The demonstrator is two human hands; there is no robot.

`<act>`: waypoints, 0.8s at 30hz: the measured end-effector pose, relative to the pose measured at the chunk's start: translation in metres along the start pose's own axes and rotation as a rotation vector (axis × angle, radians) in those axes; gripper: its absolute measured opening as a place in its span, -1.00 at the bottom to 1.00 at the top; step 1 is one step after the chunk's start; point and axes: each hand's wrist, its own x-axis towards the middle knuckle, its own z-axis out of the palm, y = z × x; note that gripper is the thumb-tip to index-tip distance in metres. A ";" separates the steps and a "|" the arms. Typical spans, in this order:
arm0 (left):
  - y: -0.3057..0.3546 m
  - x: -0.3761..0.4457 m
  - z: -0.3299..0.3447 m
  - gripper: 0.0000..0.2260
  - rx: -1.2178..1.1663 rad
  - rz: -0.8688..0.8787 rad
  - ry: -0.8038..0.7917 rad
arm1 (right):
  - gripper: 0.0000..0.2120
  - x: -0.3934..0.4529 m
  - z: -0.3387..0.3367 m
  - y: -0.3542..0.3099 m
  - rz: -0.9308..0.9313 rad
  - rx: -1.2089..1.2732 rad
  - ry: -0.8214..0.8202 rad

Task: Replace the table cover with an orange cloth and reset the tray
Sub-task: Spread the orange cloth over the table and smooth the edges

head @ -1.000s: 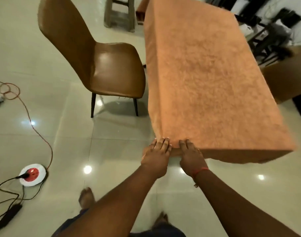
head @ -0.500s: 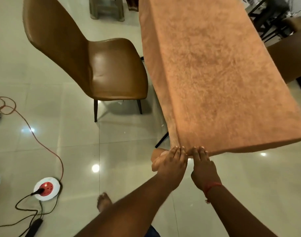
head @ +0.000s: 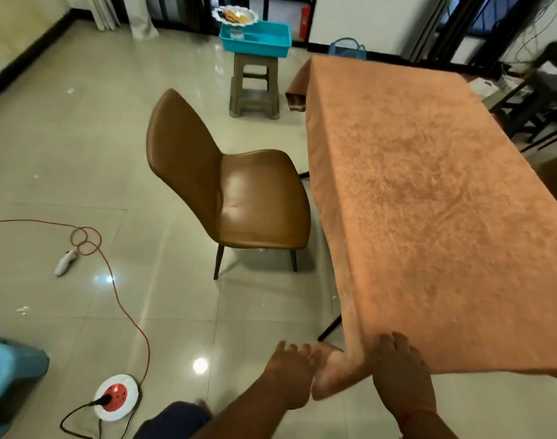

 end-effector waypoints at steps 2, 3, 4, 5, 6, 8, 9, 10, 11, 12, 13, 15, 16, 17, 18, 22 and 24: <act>-0.041 -0.013 0.003 -0.39 -0.063 -0.071 -0.089 | -0.62 0.020 -0.009 -0.019 0.058 0.010 0.013; -0.067 -0.018 0.001 -0.40 -0.080 -0.095 -0.119 | -0.60 0.032 -0.013 -0.034 0.068 0.028 0.017; -0.092 -0.022 -0.003 -0.40 -0.090 -0.120 -0.145 | -0.59 0.042 -0.020 -0.051 0.066 0.045 0.021; -0.121 -0.023 -0.010 -0.41 -0.099 -0.141 -0.158 | -0.57 0.054 -0.025 -0.071 0.056 0.056 0.039; -0.152 -0.023 -0.019 -0.42 -0.107 -0.157 -0.152 | -0.55 0.067 -0.032 -0.095 0.041 0.058 0.038; -0.212 -0.024 -0.041 -0.45 -0.112 -0.170 -0.086 | -0.53 0.090 -0.046 -0.145 -0.019 0.030 0.010; -0.240 -0.025 -0.055 -0.46 -0.102 -0.157 -0.045 | -0.53 0.101 -0.053 -0.172 -0.032 0.044 0.001; -0.268 -0.029 -0.071 -0.48 -0.090 -0.135 -0.012 | -0.55 0.110 -0.062 -0.201 -0.024 0.081 -0.003; -0.294 -0.033 -0.090 -0.50 -0.080 -0.109 0.016 | -0.56 0.118 -0.070 -0.229 -0.010 0.142 0.001; -0.316 -0.037 -0.109 -0.52 -0.066 -0.085 0.045 | -0.56 0.125 -0.078 -0.253 -0.001 0.203 0.000; -0.343 -0.038 -0.129 -0.54 -0.045 -0.055 0.076 | -0.56 0.134 -0.088 -0.280 0.003 0.263 -0.008; -0.389 -0.034 -0.166 -0.60 -0.012 0.016 0.147 | -0.59 0.149 -0.105 -0.322 0.004 0.346 -0.025; -0.407 -0.029 -0.184 -0.64 0.000 0.048 0.175 | -0.61 0.156 -0.113 -0.339 0.003 0.369 -0.017; -0.421 -0.023 -0.199 -0.67 0.005 0.072 0.197 | -0.61 0.161 -0.118 -0.352 0.001 0.376 -0.012; -0.435 -0.011 -0.216 -0.70 0.014 0.101 0.208 | -0.60 0.169 -0.123 -0.363 0.017 0.386 -0.009; -0.471 0.043 -0.265 -0.66 0.052 0.184 0.246 | -0.57 0.213 -0.138 -0.382 0.132 0.427 -0.009; -0.488 0.065 -0.282 -0.62 0.058 0.202 0.253 | -0.55 0.239 -0.141 -0.385 0.205 0.466 -0.028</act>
